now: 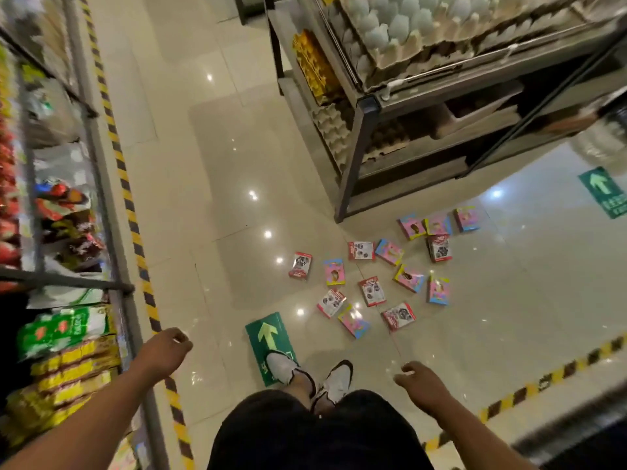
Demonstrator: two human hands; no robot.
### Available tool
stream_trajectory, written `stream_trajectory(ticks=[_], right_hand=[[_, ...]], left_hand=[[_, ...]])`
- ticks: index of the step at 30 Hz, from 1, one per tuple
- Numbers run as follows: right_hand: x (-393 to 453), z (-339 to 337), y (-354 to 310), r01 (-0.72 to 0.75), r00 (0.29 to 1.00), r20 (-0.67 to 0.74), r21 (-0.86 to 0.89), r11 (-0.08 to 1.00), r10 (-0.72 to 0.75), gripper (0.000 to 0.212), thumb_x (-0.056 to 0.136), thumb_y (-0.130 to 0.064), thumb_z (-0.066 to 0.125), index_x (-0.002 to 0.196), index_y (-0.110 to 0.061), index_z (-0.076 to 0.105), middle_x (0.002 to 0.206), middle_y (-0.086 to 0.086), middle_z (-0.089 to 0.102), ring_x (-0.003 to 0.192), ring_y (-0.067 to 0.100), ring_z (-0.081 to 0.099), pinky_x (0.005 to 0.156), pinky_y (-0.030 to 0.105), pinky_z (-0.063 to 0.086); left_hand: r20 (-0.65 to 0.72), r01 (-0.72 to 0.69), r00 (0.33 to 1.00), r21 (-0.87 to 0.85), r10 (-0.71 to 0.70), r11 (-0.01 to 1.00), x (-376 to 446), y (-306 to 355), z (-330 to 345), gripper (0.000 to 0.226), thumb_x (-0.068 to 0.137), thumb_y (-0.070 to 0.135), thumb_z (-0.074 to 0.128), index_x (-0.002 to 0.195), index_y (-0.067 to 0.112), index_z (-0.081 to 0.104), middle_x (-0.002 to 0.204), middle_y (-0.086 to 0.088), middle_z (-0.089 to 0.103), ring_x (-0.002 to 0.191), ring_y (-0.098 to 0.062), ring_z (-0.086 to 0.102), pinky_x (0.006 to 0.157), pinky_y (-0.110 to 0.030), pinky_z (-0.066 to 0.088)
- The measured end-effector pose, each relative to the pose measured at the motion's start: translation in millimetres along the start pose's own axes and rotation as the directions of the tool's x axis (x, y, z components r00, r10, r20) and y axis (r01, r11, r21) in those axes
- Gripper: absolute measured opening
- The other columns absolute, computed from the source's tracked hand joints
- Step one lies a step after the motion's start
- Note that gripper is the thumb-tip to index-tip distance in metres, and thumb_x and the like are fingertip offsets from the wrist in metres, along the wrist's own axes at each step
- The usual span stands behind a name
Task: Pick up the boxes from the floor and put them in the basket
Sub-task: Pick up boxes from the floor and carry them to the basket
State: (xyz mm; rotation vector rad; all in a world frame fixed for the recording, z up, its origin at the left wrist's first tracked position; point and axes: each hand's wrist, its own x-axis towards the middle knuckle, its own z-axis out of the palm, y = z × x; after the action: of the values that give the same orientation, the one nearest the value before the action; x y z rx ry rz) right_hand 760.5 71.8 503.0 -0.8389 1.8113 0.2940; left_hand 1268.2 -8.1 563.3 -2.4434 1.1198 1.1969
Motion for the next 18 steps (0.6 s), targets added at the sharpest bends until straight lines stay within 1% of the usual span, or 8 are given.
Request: stream_trajectory(ticks=[2, 5, 8, 10, 11, 13, 15, 18], right_hand=[[3, 18, -13, 0.014, 1.000, 0.026, 0.061, 0.998, -0.015, 0.043, 0.090, -0.038, 0.066, 0.125, -0.015, 0.059, 0.124, 0.005, 0.060, 0.110, 0.022, 0.059, 0.088, 0.029, 0.042], [27, 31, -27, -0.026, 0.999, 0.036, 0.132, 0.991, 0.022, 0.045, 0.088, -0.041, 0.067, 0.125, -0.016, 0.058, 0.125, 0.007, 0.061, 0.108, 0.024, 0.060, 0.086, 0.030, 0.046], [63, 37, -40, -0.082, 0.996, 0.045, 0.234, 0.969, 0.074, 0.053, 0.087, -0.043, 0.068, 0.129, -0.012, 0.057, 0.112, 0.006, 0.057, 0.086, 0.022, 0.056, 0.061, 0.021, 0.037], [93, 41, -51, -0.114, 0.993, 0.049, 0.268, 0.957, 0.105, 0.055, 0.086, -0.043, 0.069, 0.129, -0.012, 0.057, 0.105, 0.005, 0.055, 0.072, 0.015, 0.049, 0.056, 0.020, 0.032], [111, 44, -58, -0.128, 0.992, 0.051, 0.282, 0.951, 0.118, 0.055, 0.085, -0.043, 0.070, 0.128, -0.011, 0.057, 0.104, 0.005, 0.057, 0.072, 0.015, 0.050, 0.059, 0.022, 0.036], [152, 56, -70, -0.137, 0.991, 0.054, 0.290, 0.947, 0.127, 0.057, 0.084, -0.042, 0.071, 0.130, -0.011, 0.056, 0.106, 0.007, 0.060, 0.086, 0.021, 0.057, 0.073, 0.027, 0.044], [202, 75, -81, -0.148, 0.989, 0.049, 0.324, 0.934, 0.140, 0.065, 0.084, -0.042, 0.073, 0.136, -0.011, 0.051, 0.120, 0.009, 0.059, 0.100, 0.023, 0.057, 0.087, 0.031, 0.046], [284, 112, -96, -0.192, 0.981, 0.046, 0.422, 0.886, 0.191, 0.076, 0.082, -0.044, 0.075, 0.143, -0.014, 0.043, 0.129, 0.006, 0.054, 0.106, 0.023, 0.056, 0.093, 0.035, 0.048]], left_hand=[[0.025, 0.008, 1.000, -0.053, -0.007, 0.999, 11, 20, 10, 0.012, 0.092, 0.026, 0.066, 0.091, 0.015, 0.069, 0.091, -0.011, 0.071, 0.082, -0.027, 0.067, 0.073, -0.036, 0.054], [0.086, 0.023, 0.996, -0.155, -0.009, 0.988, 22, 69, 37, 0.011, 0.092, 0.020, 0.065, 0.091, 0.010, 0.070, 0.094, -0.019, 0.069, 0.078, -0.028, 0.061, 0.063, -0.031, 0.045], [0.130, -0.061, 0.988, -0.135, 0.079, 0.989, 53, 107, 77, 0.011, 0.088, 0.021, 0.069, 0.095, 0.012, 0.071, 0.096, -0.013, 0.070, 0.079, -0.026, 0.061, 0.065, -0.031, 0.044], [0.168, -0.071, 0.982, -0.116, 0.090, 0.991, 86, 126, 107, 0.016, 0.087, 0.022, 0.071, 0.099, 0.011, 0.069, 0.096, -0.011, 0.070, 0.085, -0.028, 0.064, 0.069, -0.033, 0.047], [0.188, -0.064, 0.979, -0.100, 0.082, 0.993, 106, 135, 123, 0.020, 0.086, 0.023, 0.072, 0.102, 0.011, 0.068, 0.097, -0.011, 0.070, 0.086, -0.028, 0.064, 0.071, -0.033, 0.048], [0.218, -0.049, 0.974, -0.076, 0.065, 0.996, 151, 153, 156, 0.031, 0.085, 0.025, 0.073, 0.110, 0.009, 0.064, 0.098, -0.012, 0.066, 0.082, -0.027, 0.060, 0.067, -0.033, 0.045], [0.229, -0.023, 0.973, -0.061, 0.036, 0.998, 204, 167, 192, 0.043, 0.084, 0.027, 0.074, 0.118, 0.005, 0.059, 0.104, -0.014, 0.062, 0.082, -0.027, 0.055, 0.064, -0.030, 0.042], [0.233, -0.001, 0.972, -0.031, 0.008, 1.000, 289, 180, 249, 0.058, 0.084, 0.032, 0.075, 0.127, -0.001, 0.053, 0.121, -0.019, 0.058, 0.098, -0.032, 0.058, 0.077, -0.037, 0.049]])
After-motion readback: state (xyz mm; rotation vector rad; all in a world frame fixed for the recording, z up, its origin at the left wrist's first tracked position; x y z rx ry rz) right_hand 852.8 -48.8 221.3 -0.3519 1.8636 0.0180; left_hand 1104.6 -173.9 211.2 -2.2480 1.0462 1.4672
